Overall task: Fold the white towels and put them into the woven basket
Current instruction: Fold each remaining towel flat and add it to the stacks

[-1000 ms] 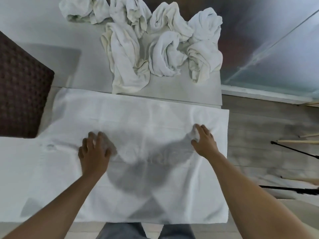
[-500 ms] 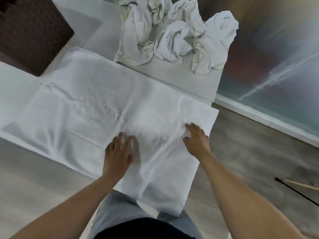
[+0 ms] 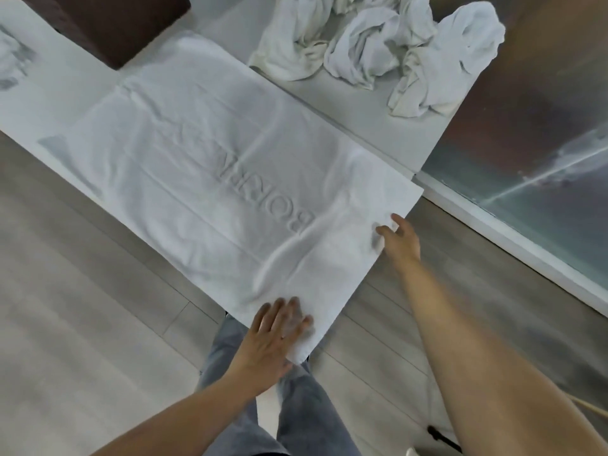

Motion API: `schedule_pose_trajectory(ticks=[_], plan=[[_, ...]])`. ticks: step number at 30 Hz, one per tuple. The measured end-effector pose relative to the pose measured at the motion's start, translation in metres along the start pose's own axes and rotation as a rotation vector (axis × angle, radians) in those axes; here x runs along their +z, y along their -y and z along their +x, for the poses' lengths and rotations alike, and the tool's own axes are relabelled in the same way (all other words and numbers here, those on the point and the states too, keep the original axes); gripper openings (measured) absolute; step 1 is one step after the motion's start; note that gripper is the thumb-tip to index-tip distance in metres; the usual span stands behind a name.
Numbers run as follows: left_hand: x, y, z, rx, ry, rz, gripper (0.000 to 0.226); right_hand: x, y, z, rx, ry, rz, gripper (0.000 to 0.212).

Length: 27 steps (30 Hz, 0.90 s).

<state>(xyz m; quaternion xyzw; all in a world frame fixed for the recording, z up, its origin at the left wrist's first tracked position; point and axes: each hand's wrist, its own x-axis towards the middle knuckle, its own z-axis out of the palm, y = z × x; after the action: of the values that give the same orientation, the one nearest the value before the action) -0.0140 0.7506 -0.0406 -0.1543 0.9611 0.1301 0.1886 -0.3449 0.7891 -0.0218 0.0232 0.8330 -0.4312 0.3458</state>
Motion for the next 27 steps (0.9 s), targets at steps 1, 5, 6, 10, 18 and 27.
schedule_pose_trajectory(ticks=[1, 5, 6, 10, 18, 27], plan=[[0.000, -0.002, 0.001, -0.017, 0.007, -0.001, 0.107, -0.002, 0.001, 0.004, 0.035, -0.020, 0.079, 0.055], [0.000, -0.005, -0.005, -0.032, 0.010, 0.003, 0.107, -0.004, -0.008, 0.026, 0.103, -0.011, 0.251, 0.043], [-0.001, -0.004, -0.010, -0.018, 0.002, 0.002, 0.101, -0.003, -0.005, 0.025, 0.087, -0.008, 0.252, 0.036], [-0.003, 0.001, -0.017, -0.016, -0.133, -0.128, 0.074, -0.004, 0.005, 0.021, -0.033, -0.081, 0.123, 0.023], [-0.068, 0.005, -0.018, -0.335, -0.411, -0.629, 0.018, -0.008, 0.021, 0.014, 0.031, -0.006, 0.115, 0.030], [-0.129, 0.042, -0.033, -0.511, -0.320, -1.025, 0.060, 0.010, 0.118, -0.003, -0.174, -0.193, 0.139, 0.022]])
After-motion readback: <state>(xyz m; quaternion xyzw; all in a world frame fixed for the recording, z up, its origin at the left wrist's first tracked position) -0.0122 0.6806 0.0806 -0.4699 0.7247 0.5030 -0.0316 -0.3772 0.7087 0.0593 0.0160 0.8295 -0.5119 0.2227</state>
